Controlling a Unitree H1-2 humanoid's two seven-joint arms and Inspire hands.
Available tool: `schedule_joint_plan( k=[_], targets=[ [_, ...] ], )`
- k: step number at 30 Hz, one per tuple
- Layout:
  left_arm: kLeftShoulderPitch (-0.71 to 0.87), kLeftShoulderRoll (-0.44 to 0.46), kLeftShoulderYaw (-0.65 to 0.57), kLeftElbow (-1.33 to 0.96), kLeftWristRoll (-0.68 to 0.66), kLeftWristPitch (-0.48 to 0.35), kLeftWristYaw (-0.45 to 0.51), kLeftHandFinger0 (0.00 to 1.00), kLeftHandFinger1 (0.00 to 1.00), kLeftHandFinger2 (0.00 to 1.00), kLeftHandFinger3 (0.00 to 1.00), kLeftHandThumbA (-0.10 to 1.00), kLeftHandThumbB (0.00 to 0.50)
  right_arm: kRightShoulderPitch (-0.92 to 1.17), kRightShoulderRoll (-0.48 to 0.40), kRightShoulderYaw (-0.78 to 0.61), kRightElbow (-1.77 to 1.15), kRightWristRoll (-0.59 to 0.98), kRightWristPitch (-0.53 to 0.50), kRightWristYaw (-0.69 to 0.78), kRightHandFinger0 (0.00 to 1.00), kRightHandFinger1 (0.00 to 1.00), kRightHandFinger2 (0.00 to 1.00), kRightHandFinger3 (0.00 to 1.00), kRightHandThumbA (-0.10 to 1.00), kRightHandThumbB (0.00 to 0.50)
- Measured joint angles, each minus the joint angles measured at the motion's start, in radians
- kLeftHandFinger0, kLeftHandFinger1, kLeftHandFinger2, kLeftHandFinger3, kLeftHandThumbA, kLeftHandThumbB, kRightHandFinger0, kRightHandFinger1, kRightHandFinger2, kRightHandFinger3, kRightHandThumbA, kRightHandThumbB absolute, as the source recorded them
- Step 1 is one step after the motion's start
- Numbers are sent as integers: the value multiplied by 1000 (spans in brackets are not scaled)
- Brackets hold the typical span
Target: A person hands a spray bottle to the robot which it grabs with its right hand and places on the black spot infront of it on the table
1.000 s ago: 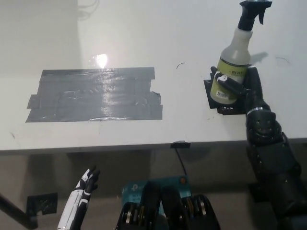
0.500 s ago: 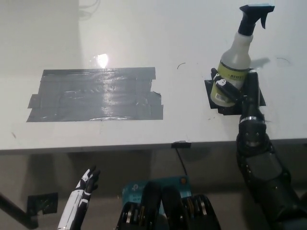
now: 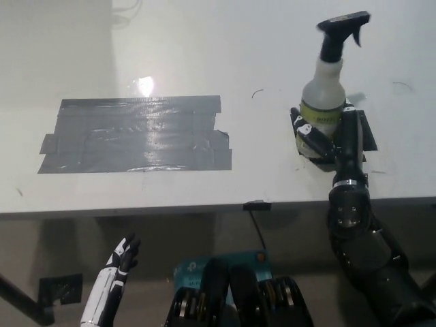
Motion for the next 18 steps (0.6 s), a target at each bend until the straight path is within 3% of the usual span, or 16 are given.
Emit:
schedule_joint_plan(
  k=[3, 5, 18],
  targets=[
    [-1, 0, 0, 0, 0, 0, 0, 1000, 1000, 1000, 1000, 1000, 4, 4, -21, 9, 0, 8, 2, 61, 1000, 1000, 1000, 1000, 988, 469],
    [-2, 0, 0, 0, 0, 1, 0, 1000, 1000, 1000, 1000, 1000, 0, 8, -29, 11, 0, 11, 3, 84, 1000, 1000, 1000, 1000, 1000, 500],
    [-20, 1, 8, 0, 0, 1, 0, 1000, 1000, 1000, 1000, 1000, 0, 28, -92, 5, -33, 75, 13, 350, 1000, 1000, 1000, 1000, 1000, 500]
  ],
)
